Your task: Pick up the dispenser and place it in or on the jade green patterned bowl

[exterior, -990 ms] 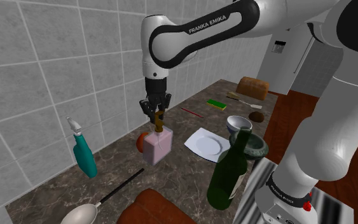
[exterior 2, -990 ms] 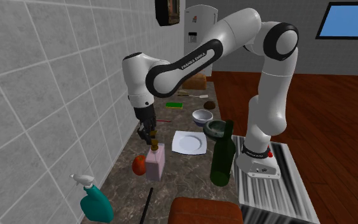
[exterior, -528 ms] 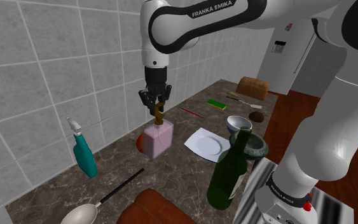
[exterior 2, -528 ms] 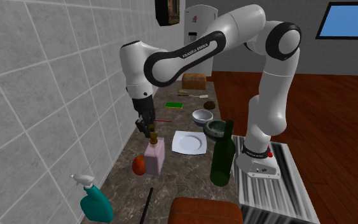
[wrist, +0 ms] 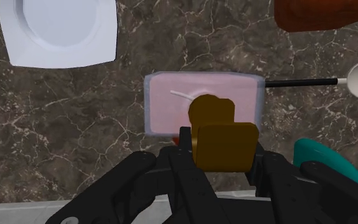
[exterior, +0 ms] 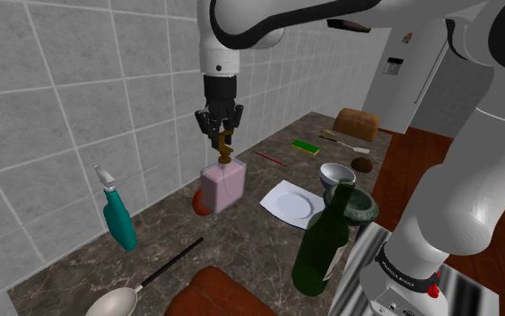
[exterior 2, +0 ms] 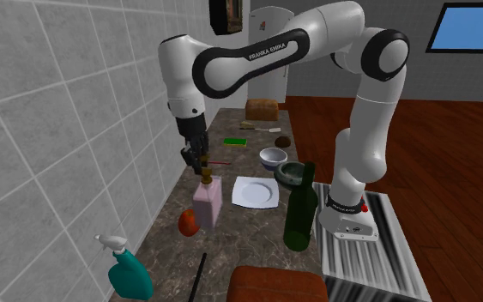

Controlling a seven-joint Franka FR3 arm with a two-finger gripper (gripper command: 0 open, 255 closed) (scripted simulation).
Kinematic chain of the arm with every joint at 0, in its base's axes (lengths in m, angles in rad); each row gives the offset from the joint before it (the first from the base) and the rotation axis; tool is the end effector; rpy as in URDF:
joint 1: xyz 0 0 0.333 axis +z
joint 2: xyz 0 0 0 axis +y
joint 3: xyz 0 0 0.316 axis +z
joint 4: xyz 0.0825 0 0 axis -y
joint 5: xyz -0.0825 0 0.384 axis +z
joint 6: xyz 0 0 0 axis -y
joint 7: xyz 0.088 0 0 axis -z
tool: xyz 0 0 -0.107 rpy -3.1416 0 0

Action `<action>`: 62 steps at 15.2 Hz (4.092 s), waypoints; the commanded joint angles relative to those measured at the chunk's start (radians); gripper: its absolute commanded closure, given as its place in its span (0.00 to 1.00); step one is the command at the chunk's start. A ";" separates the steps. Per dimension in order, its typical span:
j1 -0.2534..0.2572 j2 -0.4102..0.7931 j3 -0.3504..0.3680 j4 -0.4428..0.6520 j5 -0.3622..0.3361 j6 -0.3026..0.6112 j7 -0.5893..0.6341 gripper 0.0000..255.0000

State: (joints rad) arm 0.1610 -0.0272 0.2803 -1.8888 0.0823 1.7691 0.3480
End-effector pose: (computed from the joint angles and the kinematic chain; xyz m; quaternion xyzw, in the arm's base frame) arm 0.4878 0.2397 0.5050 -0.9976 -0.0364 0.0570 0.0154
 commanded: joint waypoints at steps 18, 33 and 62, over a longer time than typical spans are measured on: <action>-0.031 -0.142 -0.042 0.066 0.023 -0.209 -0.062 1.00; -0.106 -0.575 -0.245 -0.223 -0.026 -0.372 -0.331 1.00; -0.194 -0.914 -0.509 -0.490 -0.264 -0.435 -0.612 1.00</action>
State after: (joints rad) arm -0.0325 -0.9353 -0.2282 -2.3593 -0.1809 1.3201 -0.2662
